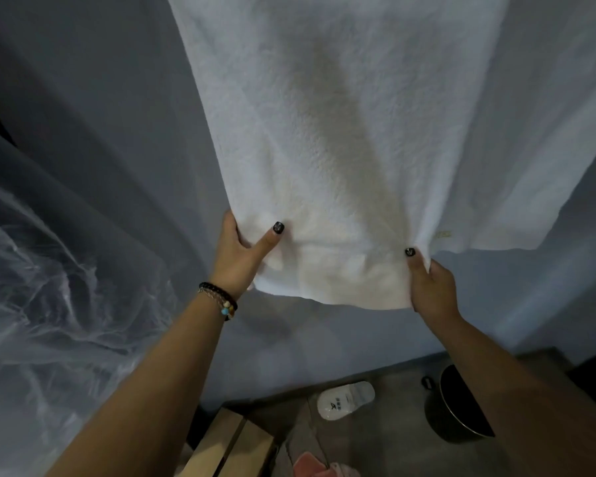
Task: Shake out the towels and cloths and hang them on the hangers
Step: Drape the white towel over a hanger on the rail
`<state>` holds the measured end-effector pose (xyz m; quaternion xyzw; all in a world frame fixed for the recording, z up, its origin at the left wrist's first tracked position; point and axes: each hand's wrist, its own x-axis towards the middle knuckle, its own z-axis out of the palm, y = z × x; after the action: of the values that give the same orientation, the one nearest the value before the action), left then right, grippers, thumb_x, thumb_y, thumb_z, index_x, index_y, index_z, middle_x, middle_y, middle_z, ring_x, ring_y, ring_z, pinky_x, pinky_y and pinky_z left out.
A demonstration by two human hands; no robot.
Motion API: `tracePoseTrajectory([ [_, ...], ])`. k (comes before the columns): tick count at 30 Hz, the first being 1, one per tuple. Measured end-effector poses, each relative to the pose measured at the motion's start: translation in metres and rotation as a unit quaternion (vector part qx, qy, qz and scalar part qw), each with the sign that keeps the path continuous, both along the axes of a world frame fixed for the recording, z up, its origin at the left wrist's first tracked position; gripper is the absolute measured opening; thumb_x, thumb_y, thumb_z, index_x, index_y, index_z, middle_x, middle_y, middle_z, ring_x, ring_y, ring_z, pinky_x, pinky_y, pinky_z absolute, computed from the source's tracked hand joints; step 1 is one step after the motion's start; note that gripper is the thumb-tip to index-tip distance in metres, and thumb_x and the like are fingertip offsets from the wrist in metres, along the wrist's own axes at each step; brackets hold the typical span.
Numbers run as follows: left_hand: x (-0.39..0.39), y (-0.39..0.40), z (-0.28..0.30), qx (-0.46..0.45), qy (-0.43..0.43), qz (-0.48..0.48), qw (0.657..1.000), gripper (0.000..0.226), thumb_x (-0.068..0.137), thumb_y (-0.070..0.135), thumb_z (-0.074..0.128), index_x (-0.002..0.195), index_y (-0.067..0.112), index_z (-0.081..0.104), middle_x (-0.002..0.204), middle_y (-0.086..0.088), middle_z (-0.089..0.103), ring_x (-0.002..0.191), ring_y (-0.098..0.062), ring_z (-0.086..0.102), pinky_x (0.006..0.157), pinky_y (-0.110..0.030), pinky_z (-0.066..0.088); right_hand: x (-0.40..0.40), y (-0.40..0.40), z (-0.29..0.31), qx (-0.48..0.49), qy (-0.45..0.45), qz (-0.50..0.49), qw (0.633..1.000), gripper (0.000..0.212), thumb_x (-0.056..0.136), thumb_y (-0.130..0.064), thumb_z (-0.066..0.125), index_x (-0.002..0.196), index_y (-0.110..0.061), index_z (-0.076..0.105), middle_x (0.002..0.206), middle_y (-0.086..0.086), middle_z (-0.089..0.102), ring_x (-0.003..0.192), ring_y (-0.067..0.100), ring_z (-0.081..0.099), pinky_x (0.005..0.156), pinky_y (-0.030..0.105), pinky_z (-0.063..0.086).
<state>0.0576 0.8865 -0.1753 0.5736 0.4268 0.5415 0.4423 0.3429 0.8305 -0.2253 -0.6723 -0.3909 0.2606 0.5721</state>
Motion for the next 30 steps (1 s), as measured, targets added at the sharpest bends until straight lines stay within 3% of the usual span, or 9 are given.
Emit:
tracePoseTrajectory([
  [3, 0.004, 0.002, 0.0, 0.007, -0.005, 0.015, 1.0, 0.063, 0.072, 0.047, 0.079, 0.126, 0.027, 0.053, 0.12, 0.01, 0.064, 0.108, -0.002, 0.062, 0.086, -0.024, 0.054, 0.001, 0.002, -0.006, -0.005, -0.004, 0.005, 1.0, 0.058, 0.094, -0.046, 0.052, 0.094, 0.011, 0.063, 0.088, 0.029, 0.065, 0.073, 0.021, 0.058, 0.069, 0.032, 0.049],
  [7, 0.009, -0.004, -0.021, 0.0, -0.024, 0.121, 0.992, 0.022, 0.082, 0.026, 0.075, 0.099, 0.032, 0.062, 0.094, 0.02, 0.066, 0.081, 0.013, 0.064, 0.066, -0.007, 0.05, 0.0, 0.004, -0.015, -0.021, 0.005, 0.0, 1.0, 0.055, 0.093, -0.048, 0.052, 0.086, 0.005, 0.064, 0.073, 0.013, 0.059, 0.067, 0.021, 0.054, 0.058, 0.029, 0.043],
  [10, 0.009, -0.004, -0.039, -0.041, -0.005, 0.151, 0.988, 0.026, 0.082, 0.033, 0.074, 0.105, 0.024, 0.063, 0.092, 0.02, 0.064, 0.08, 0.009, 0.063, 0.065, -0.007, 0.049, -0.002, 0.005, -0.023, -0.038, 0.003, -0.004, 0.999, 0.047, 0.092, -0.05, 0.052, 0.071, -0.009, 0.059, 0.064, 0.007, 0.054, 0.06, 0.019, 0.052, 0.053, 0.027, 0.04],
  [15, 0.003, 0.006, -0.051, -0.087, 0.081, 0.125, 0.985, 0.026, 0.085, 0.041, 0.07, 0.104, 0.025, 0.063, 0.097, 0.009, 0.067, 0.085, -0.006, 0.063, 0.074, -0.021, 0.049, -0.001, 0.006, -0.026, -0.078, -0.032, 0.004, 0.996, 0.049, 0.093, -0.054, 0.048, 0.07, -0.012, 0.054, 0.064, 0.008, 0.054, 0.055, 0.019, 0.054, 0.04, 0.025, 0.043],
  [19, -0.006, 0.01, -0.061, -0.079, 0.185, 0.154, 0.967, 0.029, 0.08, 0.046, 0.072, 0.089, 0.02, 0.062, 0.116, -0.006, 0.056, 0.104, -0.023, 0.058, 0.089, -0.034, 0.05, 0.003, 0.018, -0.015, -0.112, -0.059, 0.019, 0.992, 0.047, 0.094, -0.054, 0.046, 0.077, -0.011, 0.057, 0.073, 0.007, 0.058, 0.066, 0.021, 0.059, 0.046, 0.028, 0.049],
  [21, -0.014, 0.011, -0.056, -0.049, 0.219, 0.179, 0.958, 0.042, 0.076, 0.049, 0.074, 0.101, 0.015, 0.069, 0.136, -0.005, 0.037, 0.124, -0.023, 0.042, 0.107, -0.036, 0.039, 0.008, 0.023, -0.008, -0.135, -0.096, 0.039, 0.985, 0.046, 0.094, -0.052, 0.047, 0.08, -0.011, 0.06, 0.078, 0.007, 0.062, 0.074, 0.023, 0.06, 0.055, 0.03, 0.048],
  [23, -0.022, 0.017, -0.035, -0.022, 0.187, 0.167, 0.968, 0.043, 0.075, 0.044, 0.077, 0.11, 0.02, 0.069, 0.147, 0.0, 0.025, 0.133, -0.017, 0.031, 0.108, -0.028, 0.029, 0.014, 0.03, 0.006, -0.142, -0.109, 0.056, 0.982, 0.043, 0.092, -0.047, 0.054, 0.088, -0.006, 0.063, 0.084, 0.011, 0.065, 0.08, 0.027, 0.062, 0.068, 0.035, 0.049],
  [26, -0.028, 0.037, 0.018, 0.026, 0.1, 0.125, 0.987, 0.043, 0.071, 0.047, 0.08, 0.111, 0.044, 0.063, 0.141, 0.004, 0.041, 0.128, -0.016, 0.045, 0.103, -0.029, 0.042, 0.017, 0.044, 0.053, -0.065, -0.048, 0.082, 0.993, 0.023, 0.09, -0.03, 0.065, 0.091, -0.006, 0.062, 0.083, 0.008, 0.065, 0.077, 0.023, 0.063, 0.062, 0.026, 0.045],
  [30, -0.035, 0.071, 0.069, 0.058, 0.142, 0.134, 0.979, 0.036, 0.082, 0.034, 0.074, 0.113, 0.016, 0.067, 0.111, 0.002, 0.067, 0.099, -0.018, 0.065, 0.084, -0.034, 0.056, 0.011, 0.079, 0.126, 0.034, -0.03, 0.106, 0.993, 0.018, 0.09, -0.025, 0.065, 0.101, -0.011, 0.062, 0.088, -0.002, 0.067, 0.078, 0.012, 0.064, 0.066, 0.021, 0.048],
])
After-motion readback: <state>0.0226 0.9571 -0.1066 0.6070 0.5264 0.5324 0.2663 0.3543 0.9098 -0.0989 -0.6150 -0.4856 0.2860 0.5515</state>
